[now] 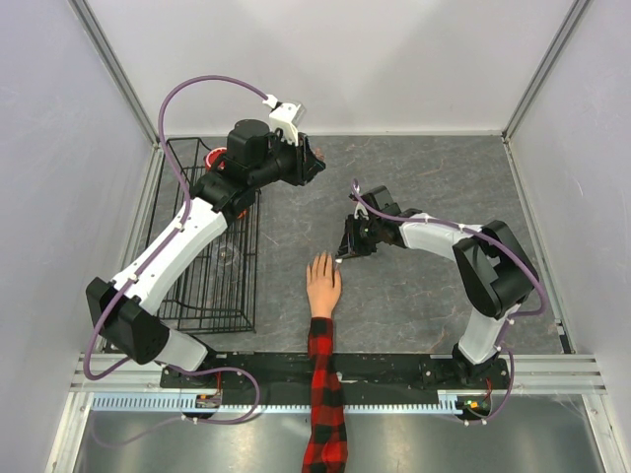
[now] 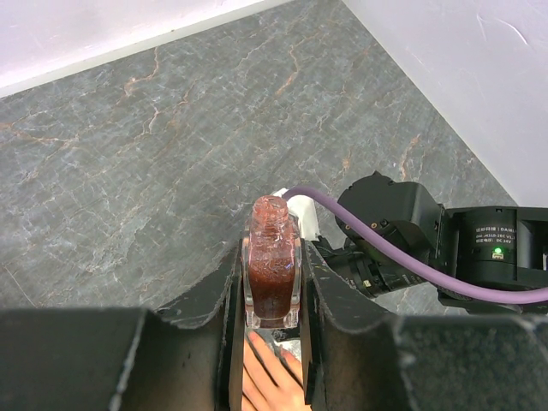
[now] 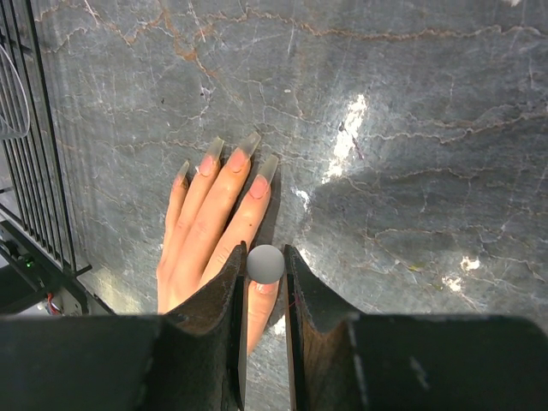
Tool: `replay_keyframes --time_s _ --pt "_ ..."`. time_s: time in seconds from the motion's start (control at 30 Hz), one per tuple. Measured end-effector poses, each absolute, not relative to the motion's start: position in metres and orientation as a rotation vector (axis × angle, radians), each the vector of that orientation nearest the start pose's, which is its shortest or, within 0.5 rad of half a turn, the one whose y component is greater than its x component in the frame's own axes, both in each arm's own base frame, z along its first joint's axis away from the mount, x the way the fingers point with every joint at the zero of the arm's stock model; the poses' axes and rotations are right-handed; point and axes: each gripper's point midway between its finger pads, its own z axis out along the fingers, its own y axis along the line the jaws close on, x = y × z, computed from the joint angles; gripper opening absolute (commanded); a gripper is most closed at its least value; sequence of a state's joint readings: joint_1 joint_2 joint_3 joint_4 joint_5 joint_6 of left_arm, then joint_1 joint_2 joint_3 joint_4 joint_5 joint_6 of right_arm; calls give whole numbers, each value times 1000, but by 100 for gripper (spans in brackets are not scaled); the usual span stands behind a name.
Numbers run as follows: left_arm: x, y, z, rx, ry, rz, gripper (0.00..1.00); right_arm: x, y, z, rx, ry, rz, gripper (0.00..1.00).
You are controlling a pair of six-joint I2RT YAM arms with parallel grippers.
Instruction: Paint the nails
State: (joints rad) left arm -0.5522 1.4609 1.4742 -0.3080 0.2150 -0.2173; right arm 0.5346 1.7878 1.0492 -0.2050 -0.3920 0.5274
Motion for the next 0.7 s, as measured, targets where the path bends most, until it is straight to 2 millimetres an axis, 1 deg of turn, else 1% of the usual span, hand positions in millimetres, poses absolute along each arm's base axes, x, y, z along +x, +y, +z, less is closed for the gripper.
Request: replay_keyframes --time_s 0.4,0.53,0.7 --pt "365 -279 330 471 1865 -725 2 309 278 44 -168 2653 877 0" --pt "365 -279 331 471 1863 -726 2 309 273 43 -158 2663 849 0" --pt "365 -279 331 471 1862 -727 2 307 270 52 -161 2653 842 0"
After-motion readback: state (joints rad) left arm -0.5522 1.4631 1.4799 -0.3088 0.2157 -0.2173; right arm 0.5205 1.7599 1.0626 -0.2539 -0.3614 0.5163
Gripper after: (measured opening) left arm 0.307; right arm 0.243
